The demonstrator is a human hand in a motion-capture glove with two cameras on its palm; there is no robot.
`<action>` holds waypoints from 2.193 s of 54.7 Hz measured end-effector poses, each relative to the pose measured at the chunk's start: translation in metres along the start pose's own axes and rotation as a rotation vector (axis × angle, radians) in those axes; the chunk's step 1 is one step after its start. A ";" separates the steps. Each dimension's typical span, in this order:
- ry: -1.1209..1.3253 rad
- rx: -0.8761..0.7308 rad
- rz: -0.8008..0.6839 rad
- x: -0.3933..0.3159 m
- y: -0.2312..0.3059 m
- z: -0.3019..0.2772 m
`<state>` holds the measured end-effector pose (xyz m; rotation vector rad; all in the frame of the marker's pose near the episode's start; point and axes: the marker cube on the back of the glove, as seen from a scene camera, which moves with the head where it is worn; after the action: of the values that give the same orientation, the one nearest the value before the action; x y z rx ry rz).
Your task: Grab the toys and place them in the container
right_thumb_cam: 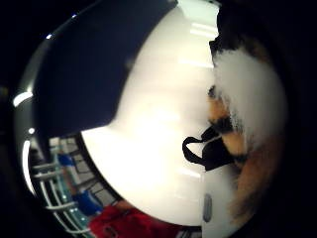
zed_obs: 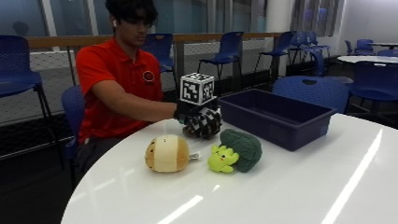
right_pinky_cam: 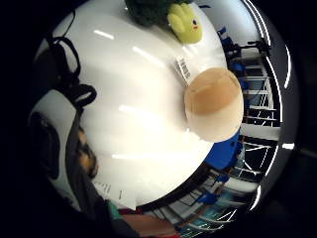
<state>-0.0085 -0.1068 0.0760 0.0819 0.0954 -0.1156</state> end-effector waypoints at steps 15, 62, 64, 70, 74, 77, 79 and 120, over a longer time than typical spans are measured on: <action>-0.026 0.075 -0.008 -0.020 -0.038 -0.083; -0.111 -0.127 -0.263 -0.158 -0.127 -0.145; -0.138 -0.102 -0.269 -0.147 -0.123 -0.146; -0.162 -0.054 -0.225 -0.102 -0.114 -0.148; -0.120 -0.047 -0.174 -0.067 -0.107 -0.143; -0.105 -0.048 -0.113 -0.032 -0.100 -0.138; -0.101 -0.051 -0.056 -0.004 -0.095 -0.133; -0.057 -0.234 0.293 0.201 -0.008 -0.013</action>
<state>0.1881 -0.1360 0.0426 -0.1408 0.0387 0.1864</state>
